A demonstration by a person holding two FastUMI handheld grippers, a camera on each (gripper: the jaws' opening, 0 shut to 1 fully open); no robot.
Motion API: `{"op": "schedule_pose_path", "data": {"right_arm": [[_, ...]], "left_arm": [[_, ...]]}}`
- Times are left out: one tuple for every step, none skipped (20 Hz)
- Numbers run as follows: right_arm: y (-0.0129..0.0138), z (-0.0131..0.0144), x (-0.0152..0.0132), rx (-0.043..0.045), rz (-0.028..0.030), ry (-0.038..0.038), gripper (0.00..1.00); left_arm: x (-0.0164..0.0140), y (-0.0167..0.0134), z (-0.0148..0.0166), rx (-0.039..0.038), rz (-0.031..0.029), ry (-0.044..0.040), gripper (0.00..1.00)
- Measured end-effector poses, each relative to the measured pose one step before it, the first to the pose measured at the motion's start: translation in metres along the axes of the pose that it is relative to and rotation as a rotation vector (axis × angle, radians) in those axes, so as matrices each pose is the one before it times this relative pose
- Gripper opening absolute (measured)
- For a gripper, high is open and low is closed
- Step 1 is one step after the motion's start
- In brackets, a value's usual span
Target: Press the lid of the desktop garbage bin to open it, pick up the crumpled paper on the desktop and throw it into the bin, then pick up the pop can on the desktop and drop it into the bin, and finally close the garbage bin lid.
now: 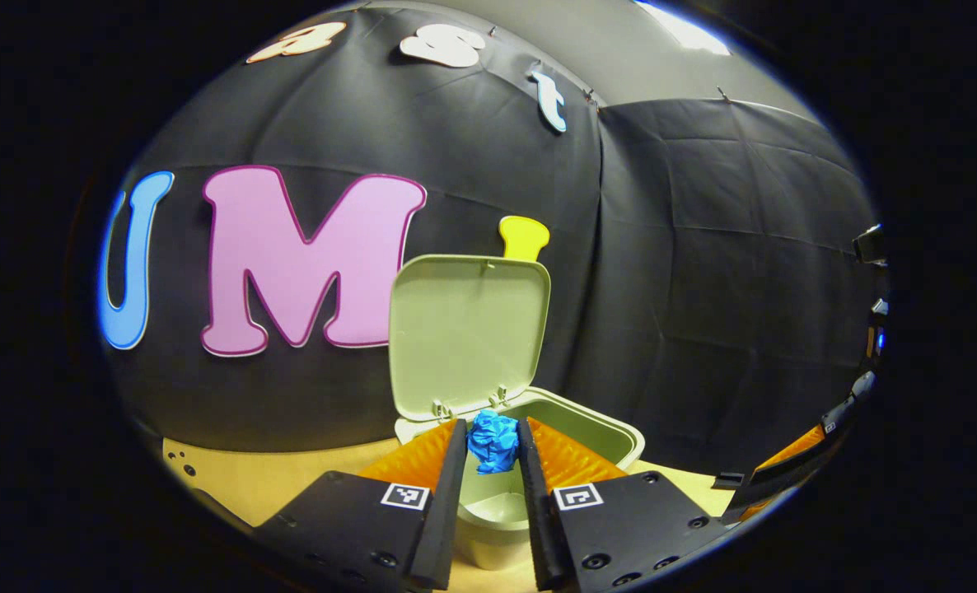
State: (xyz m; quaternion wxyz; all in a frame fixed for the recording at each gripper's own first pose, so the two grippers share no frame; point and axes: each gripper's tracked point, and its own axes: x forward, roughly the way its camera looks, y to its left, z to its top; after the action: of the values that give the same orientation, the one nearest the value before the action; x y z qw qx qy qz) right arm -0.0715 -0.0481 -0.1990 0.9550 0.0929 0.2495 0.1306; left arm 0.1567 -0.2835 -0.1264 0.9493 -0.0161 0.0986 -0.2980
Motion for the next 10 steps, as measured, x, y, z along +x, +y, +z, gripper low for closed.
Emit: {"op": "schedule_pose_path", "data": {"right_arm": [[-0.00085, -0.00011, -0.00026, 0.00396, -0.00193, 0.00185, 0.65], [-0.00108, -0.00202, -0.00013, 0.00224, -0.00228, 0.00316, 0.65], [-0.00195, -0.00056, 0.00005, 0.00030, -0.00411, 0.00112, 0.65], [-0.00130, -0.00100, 0.00024, 0.00077, -0.00130, 0.00333, 0.65], [0.00014, 0.00003, 0.00120, 0.00144, -0.00027, 0.00057, 0.65], [-0.00115, 0.00030, -0.00015, 0.00114, -0.00054, 0.00140, 0.65], [-0.00066, 0.00046, -0.00019, 0.00125, 0.00158, 0.00037, 0.65], [-0.00006, -0.00043, 0.00051, 0.00155, 0.00160, 0.00160, 0.66], [0.00000, -0.00035, 0.00040, 0.00127, 0.00198, 0.00112, 0.66], [0.00055, -0.00020, -0.00142, -0.00037, 0.00142, 0.00104, 0.66]], "left_arm": [[0.00529, 0.00034, -0.00534, 0.00138, -0.00289, 0.01279, 0.41], [0.00321, -0.00016, -0.00420, 0.00434, -0.00400, 0.01299, 0.41], [0.00288, -0.00143, -0.00523, 0.00597, -0.00330, 0.01255, 0.41], [0.00347, -0.00134, -0.00482, 0.00648, -0.00039, 0.01154, 0.41], [0.00389, -0.00113, -0.00492, 0.00364, -0.00224, 0.01001, 0.41], [0.00113, -0.00136, -0.00338, 0.00127, 0.00025, 0.00835, 0.42], [0.00009, 0.00074, -0.00238, 0.00087, -0.00083, 0.00679, 0.43], [0.00015, -0.00094, -0.00122, 0.00046, 0.00018, 0.00368, 0.47], [0.00062, 0.00050, -0.00267, 0.00098, 0.00152, 0.00310, 0.48], [0.00036, 0.00024, -0.00126, -0.00191, -0.00145, 0.00281, 0.49]]}}
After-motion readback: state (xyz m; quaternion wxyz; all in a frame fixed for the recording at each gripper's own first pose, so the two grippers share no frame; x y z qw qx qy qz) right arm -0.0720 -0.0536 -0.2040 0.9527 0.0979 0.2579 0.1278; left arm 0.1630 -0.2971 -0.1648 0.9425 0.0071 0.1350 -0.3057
